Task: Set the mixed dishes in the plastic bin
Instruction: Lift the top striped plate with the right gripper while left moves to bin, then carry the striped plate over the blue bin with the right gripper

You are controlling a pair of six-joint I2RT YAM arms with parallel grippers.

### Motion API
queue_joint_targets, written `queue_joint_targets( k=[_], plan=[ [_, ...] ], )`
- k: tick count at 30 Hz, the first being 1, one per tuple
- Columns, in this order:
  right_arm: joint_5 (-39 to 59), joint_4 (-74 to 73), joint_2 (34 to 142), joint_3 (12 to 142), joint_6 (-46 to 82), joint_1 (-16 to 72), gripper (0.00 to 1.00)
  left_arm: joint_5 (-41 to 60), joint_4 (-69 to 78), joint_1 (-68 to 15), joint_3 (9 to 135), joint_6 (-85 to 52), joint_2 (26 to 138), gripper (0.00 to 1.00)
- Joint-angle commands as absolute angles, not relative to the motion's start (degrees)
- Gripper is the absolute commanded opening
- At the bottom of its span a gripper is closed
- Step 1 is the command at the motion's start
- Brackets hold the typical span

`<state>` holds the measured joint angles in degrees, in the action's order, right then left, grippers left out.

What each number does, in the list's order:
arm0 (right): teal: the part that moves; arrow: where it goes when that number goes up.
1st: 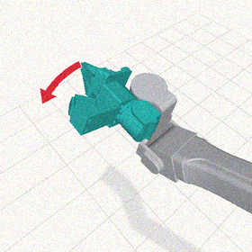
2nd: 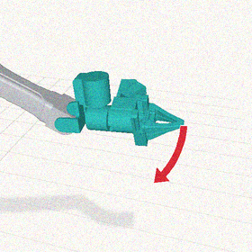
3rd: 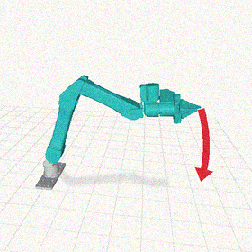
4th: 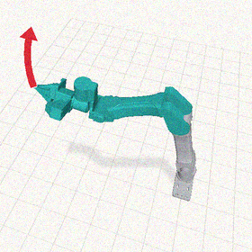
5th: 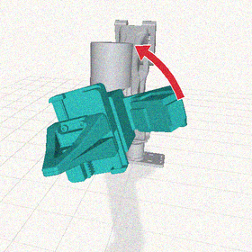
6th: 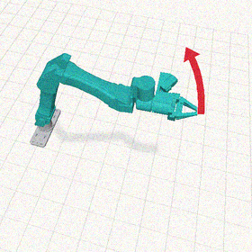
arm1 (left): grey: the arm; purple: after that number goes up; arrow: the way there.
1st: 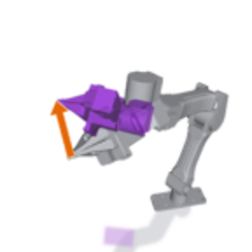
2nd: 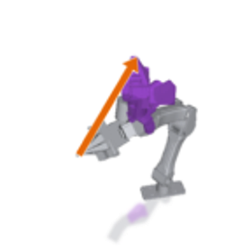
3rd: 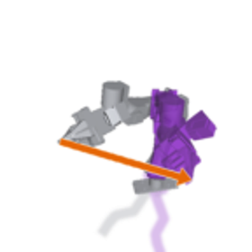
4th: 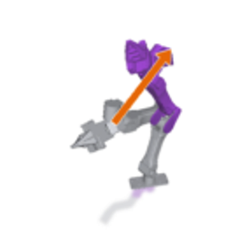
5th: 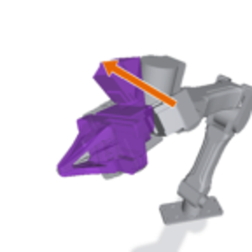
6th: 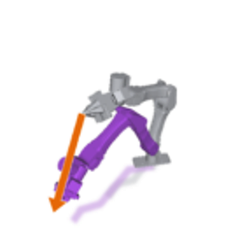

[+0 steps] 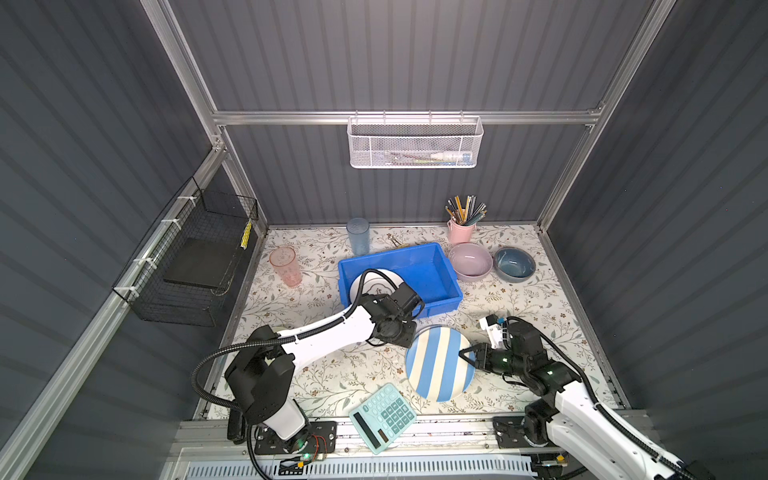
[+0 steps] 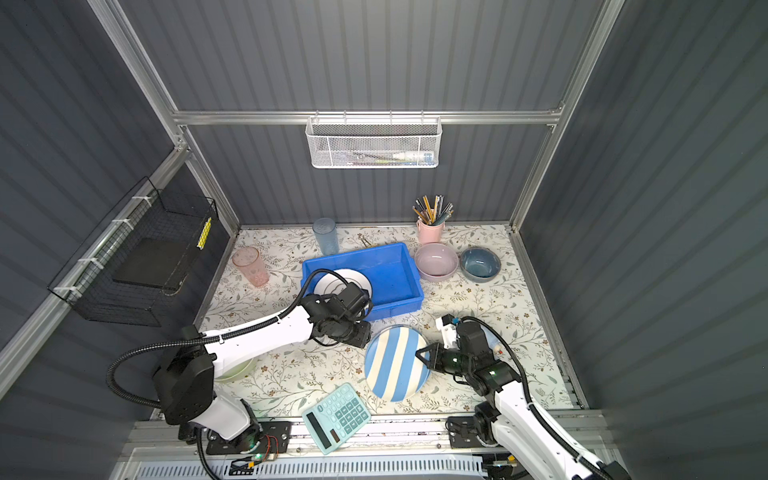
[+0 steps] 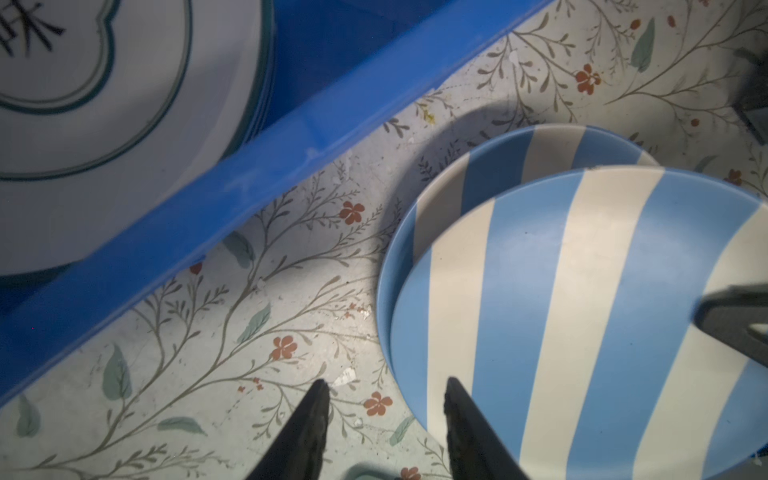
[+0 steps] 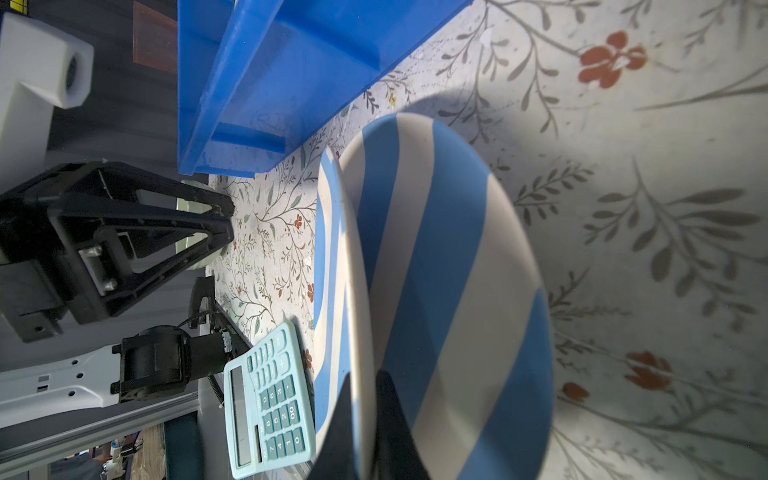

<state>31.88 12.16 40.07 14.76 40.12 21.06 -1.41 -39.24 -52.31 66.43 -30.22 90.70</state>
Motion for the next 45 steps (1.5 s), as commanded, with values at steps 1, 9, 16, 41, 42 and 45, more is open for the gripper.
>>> queue_joint_targets(
  k=[1,9,16,41,42,45],
  plan=[
    [31.9,15.4,40.1,17.0,37.2,20.8,0.00,-4.8,-45.2,-50.4,68.6,-30.9,87.5,0.49],
    [33.7,16.8,40.3,18.7,36.1,20.4,0.00,-4.4,-47.6,-40.1,65.1,-29.4,79.4,0.55],
    [36.3,18.9,40.6,23.1,34.4,20.1,0.00,-5.3,-51.0,-30.5,62.9,-29.3,77.1,0.55],
    [30.9,13.9,68.6,57.6,27.5,19.1,0.00,3.3,-39.7,-22.1,57.1,-26.1,82.3,0.28],
    [29.9,13.8,69.8,58.5,27.7,19.0,0.00,3.4,-39.4,-22.1,56.9,-26.2,82.5,0.27],
    [27.1,13.8,74.1,61.7,28.1,19.1,0.00,3.6,-38.9,-22.0,56.5,-26.3,82.8,0.23]
  ],
)
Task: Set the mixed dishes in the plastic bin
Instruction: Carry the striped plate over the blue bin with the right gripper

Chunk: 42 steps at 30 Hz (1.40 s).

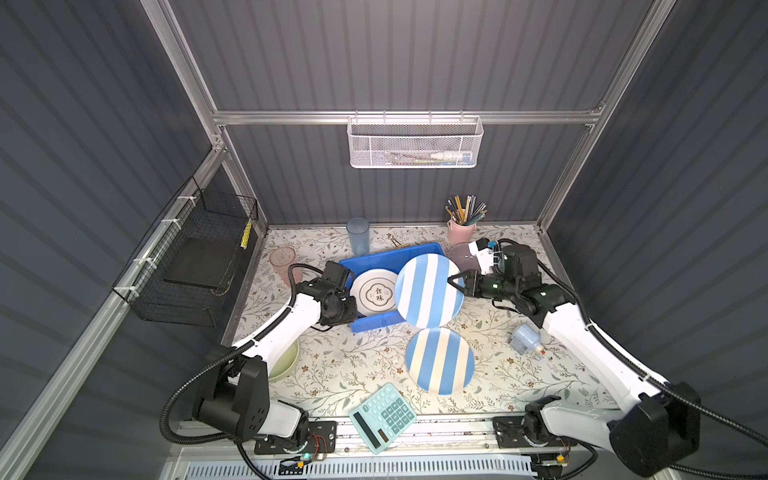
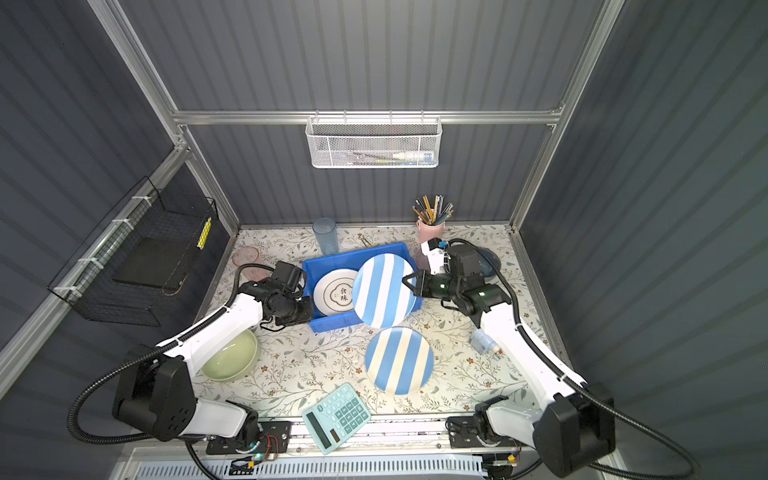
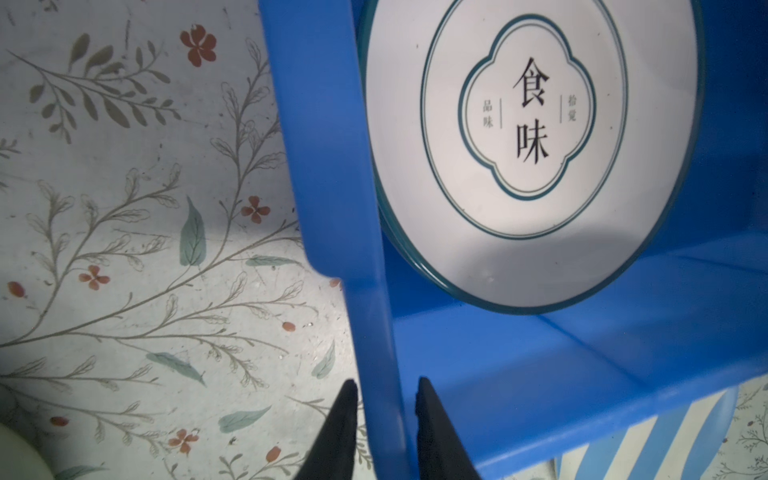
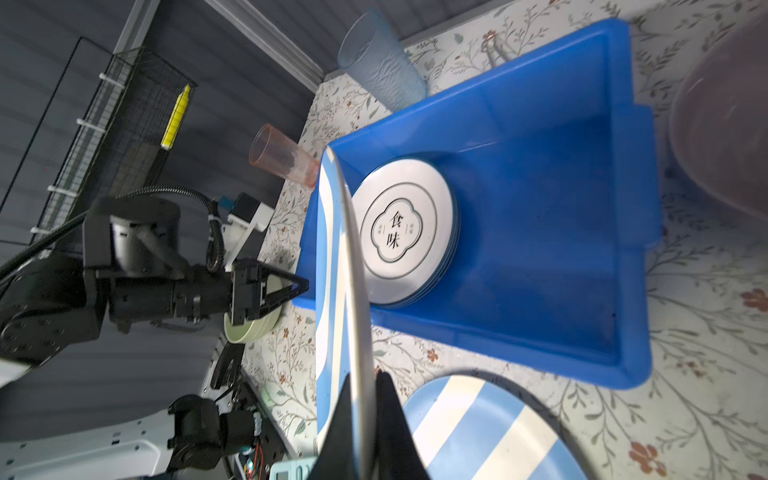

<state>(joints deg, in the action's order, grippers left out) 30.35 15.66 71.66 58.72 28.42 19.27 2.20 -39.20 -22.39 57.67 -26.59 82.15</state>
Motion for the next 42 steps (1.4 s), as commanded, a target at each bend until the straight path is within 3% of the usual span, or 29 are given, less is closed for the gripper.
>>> queue_joint_targets(
  k=[1,11,22,42],
  plan=[
    [26.7,13.6,75.8,62.8,28.0,19.1,0.00,3.6,-38.8,-22.0,56.5,-26.3,82.8,0.22],
    [31.1,8.4,90.4,70.4,30.5,19.3,0.00,4.6,-38.7,-22.0,56.9,-26.2,83.1,0.14],
    [34.3,3.9,101.6,75.0,32.4,23.1,0.00,4.7,-37.7,-22.0,56.6,-27.5,83.1,0.14],
    [37.8,-5.8,109.9,73.4,37.5,26.9,0.02,4.8,-36.6,-22.0,57.0,-28.2,83.9,0.14]
  ],
)
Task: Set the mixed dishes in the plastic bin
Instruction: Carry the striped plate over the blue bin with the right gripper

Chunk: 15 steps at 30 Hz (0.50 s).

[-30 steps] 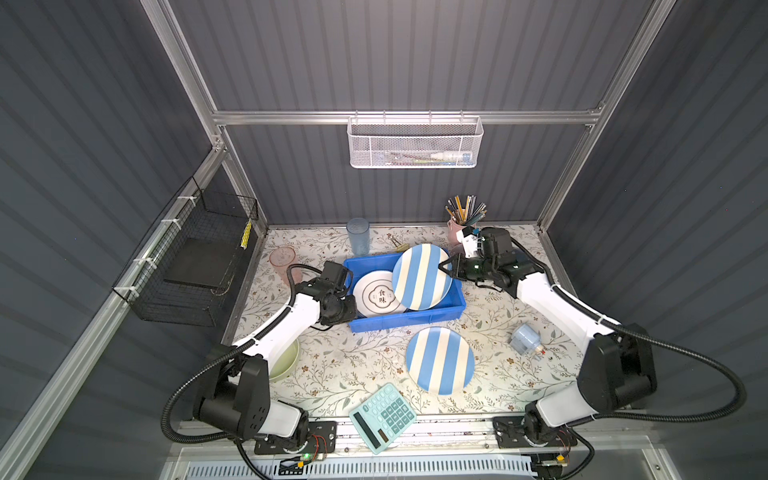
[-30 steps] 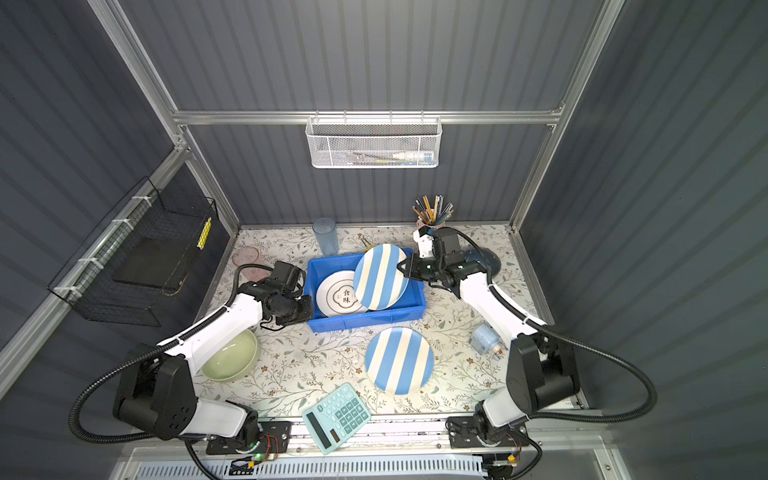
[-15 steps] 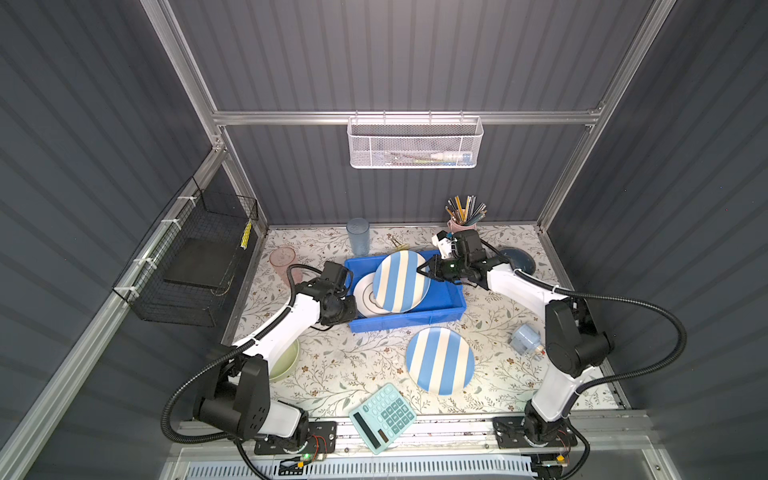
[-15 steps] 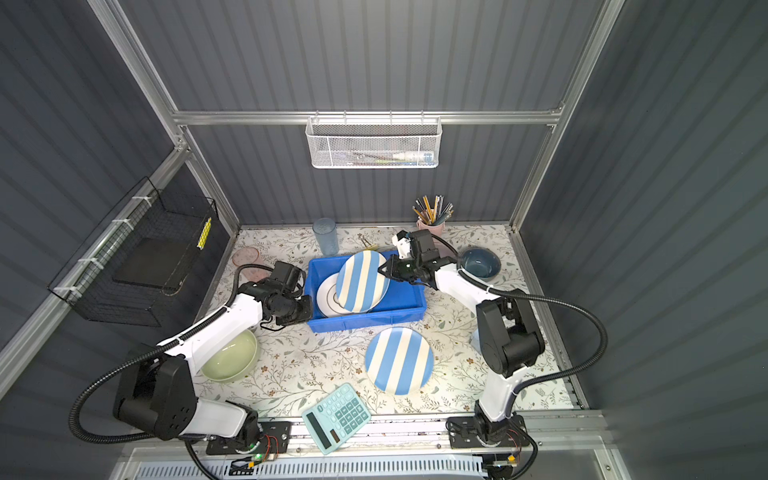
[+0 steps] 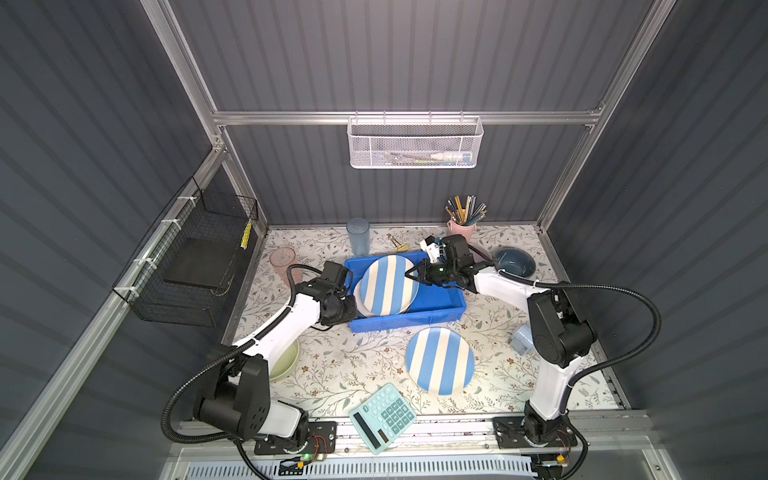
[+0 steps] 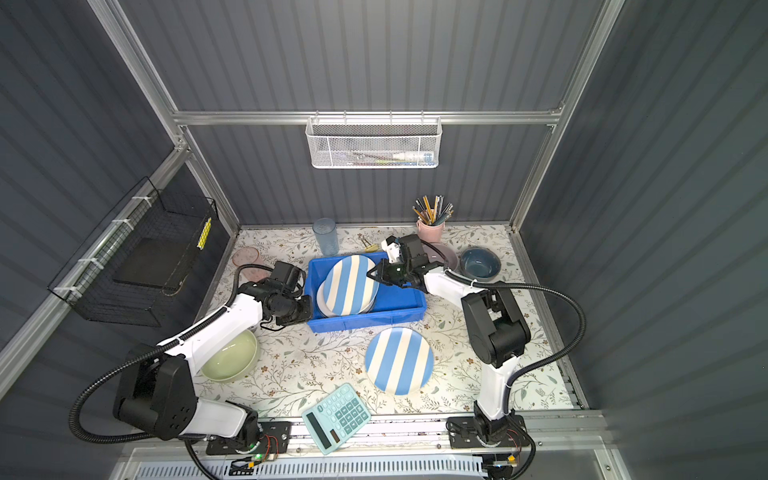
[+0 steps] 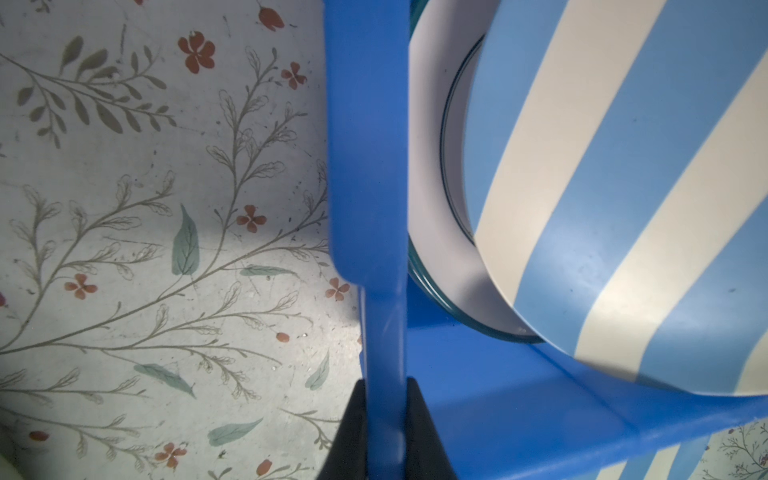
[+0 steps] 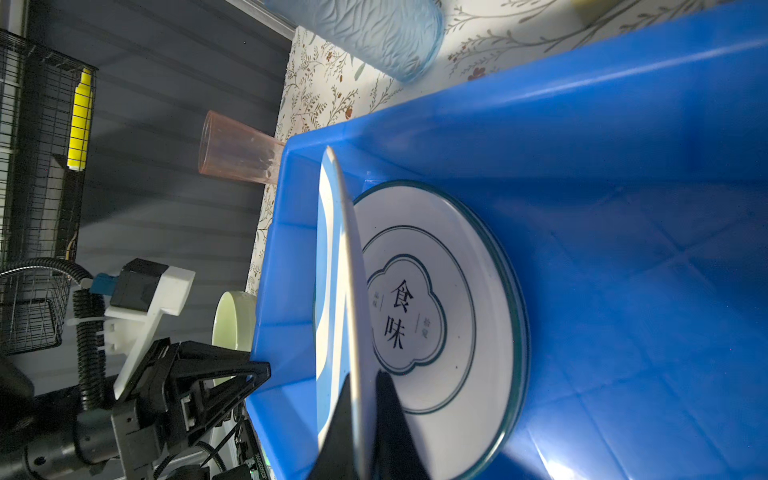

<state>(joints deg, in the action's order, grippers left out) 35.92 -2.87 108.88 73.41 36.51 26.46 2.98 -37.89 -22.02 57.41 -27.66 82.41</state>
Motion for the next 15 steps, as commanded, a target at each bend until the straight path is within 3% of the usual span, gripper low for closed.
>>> queue_joint_targets(
  k=[1,15],
  plan=[
    [37.8,-6.0,110.1,73.4,37.5,26.9,0.02,4.8,-36.6,-22.0,57.0,-28.2,83.9,0.14],
    [34.5,-4.8,111.6,72.7,36.4,28.5,0.09,4.9,-36.7,-22.0,57.0,-28.3,83.6,0.13]
  ],
)
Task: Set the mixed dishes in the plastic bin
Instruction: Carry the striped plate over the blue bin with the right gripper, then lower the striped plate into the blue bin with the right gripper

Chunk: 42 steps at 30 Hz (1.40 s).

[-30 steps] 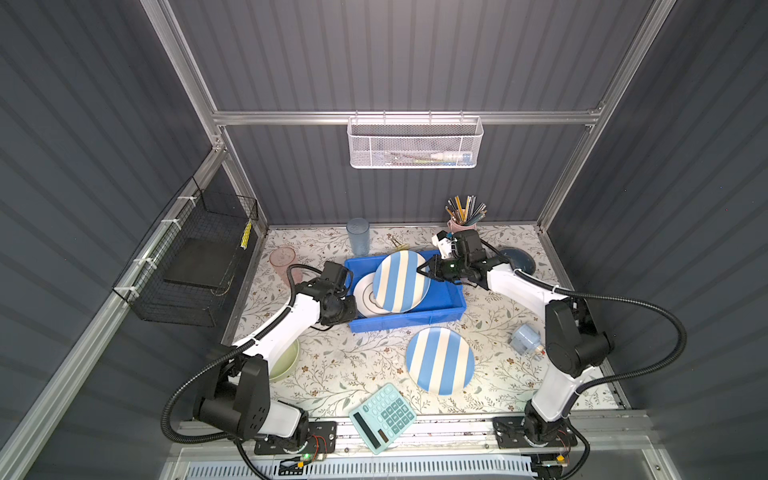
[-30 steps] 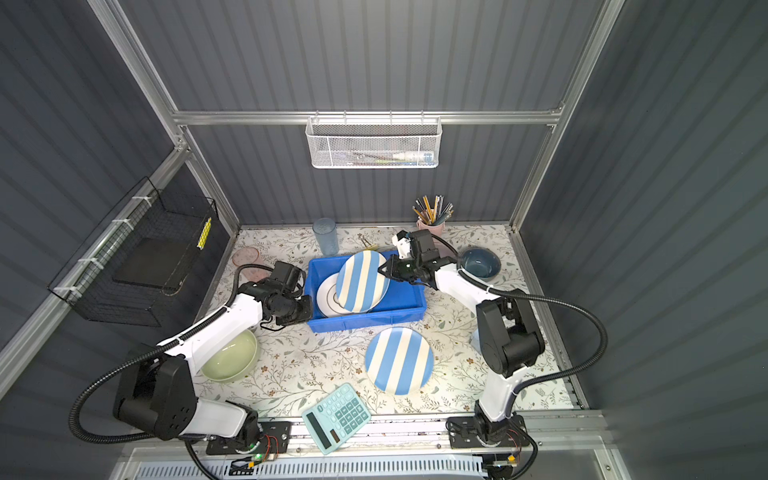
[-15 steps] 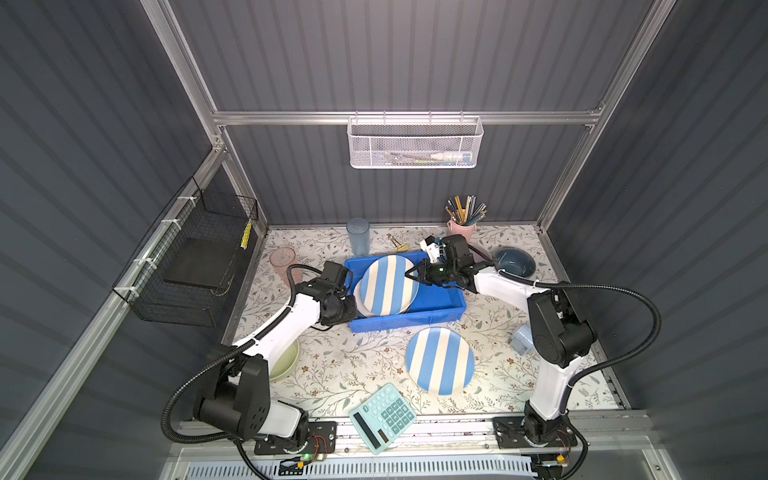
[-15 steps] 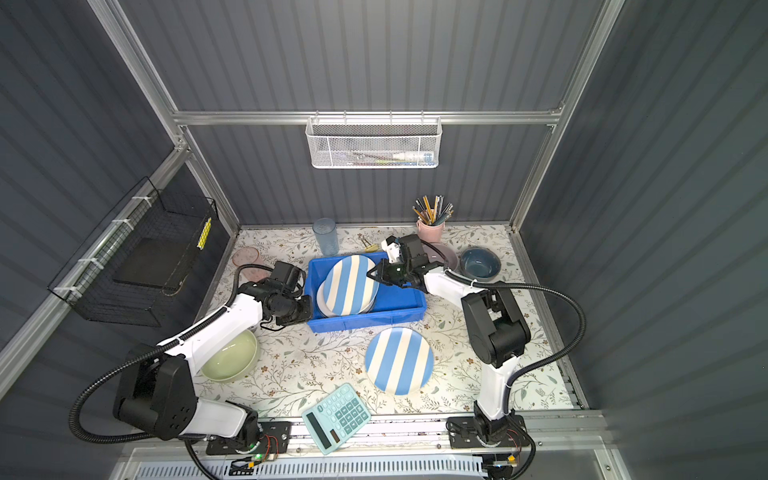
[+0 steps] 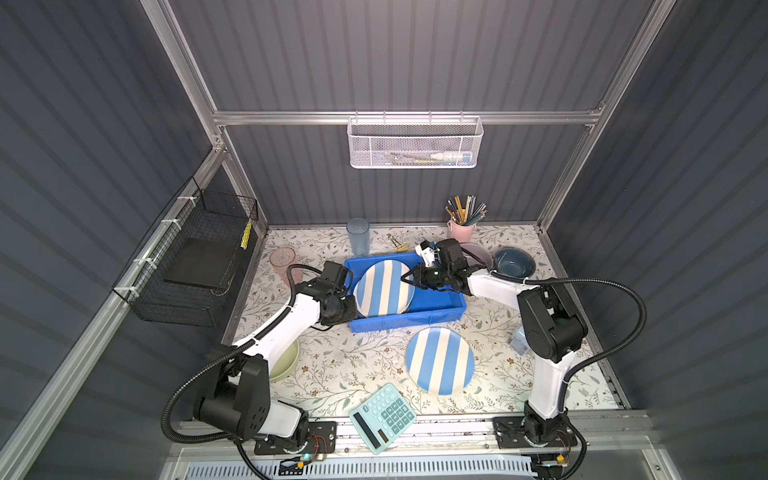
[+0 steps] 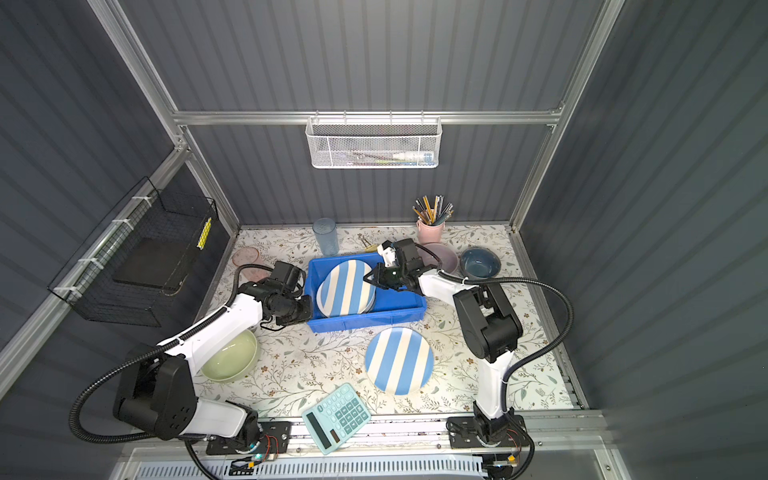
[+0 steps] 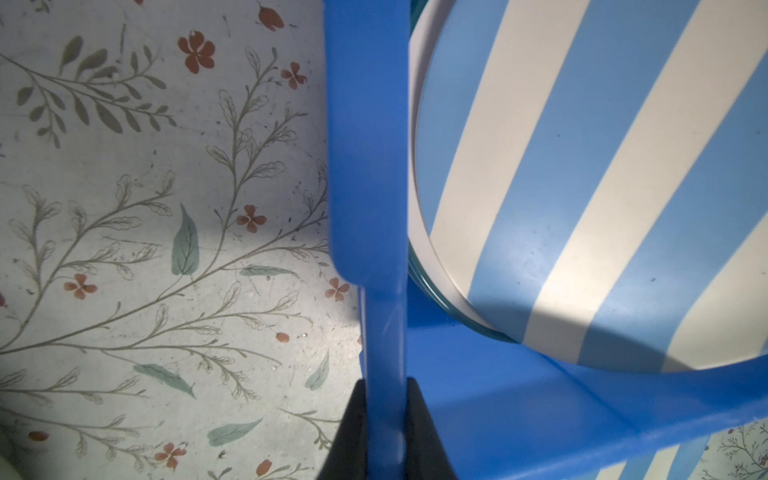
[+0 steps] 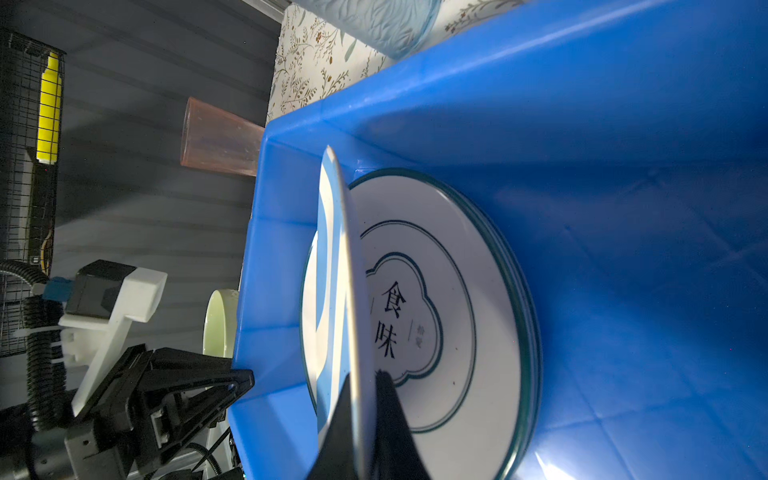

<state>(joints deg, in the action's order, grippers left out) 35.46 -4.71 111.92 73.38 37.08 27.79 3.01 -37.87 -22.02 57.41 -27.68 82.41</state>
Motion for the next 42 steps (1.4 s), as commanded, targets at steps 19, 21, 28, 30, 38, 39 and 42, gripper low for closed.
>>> queue_joint_targets(
  k=[19,21,28,30,38,39,42],
  plan=[
    [15.1,12.6,112.6,78.6,28.7,31.8,0.34,5.3,-35.9,-22.0,56.4,-29.1,83.1,0.13],
    [14.4,13.4,112.9,79.0,28.4,32.1,0.36,5.3,-35.9,-22.0,56.4,-29.1,83.1,0.12],
    [11.6,16.1,114.5,81.5,27.3,33.3,0.41,5.4,-35.6,-22.0,56.0,-29.3,82.9,0.12],
    [10.4,17.3,115.0,82.4,26.7,33.9,0.43,5.4,-35.6,-22.0,55.9,-29.2,82.9,0.13],
    [7.9,19.7,117.0,84.9,25.5,35.7,0.47,5.7,-35.3,-22.0,55.6,-29.2,83.0,0.13],
    [7.6,19.9,117.2,85.2,25.4,35.8,0.47,5.7,-35.3,-22.0,55.6,-29.2,83.0,0.13],
    [7.2,20.6,117.7,85.8,25.1,36.1,0.49,5.8,-35.2,-22.0,55.6,-29.1,82.9,0.12]
  ],
)
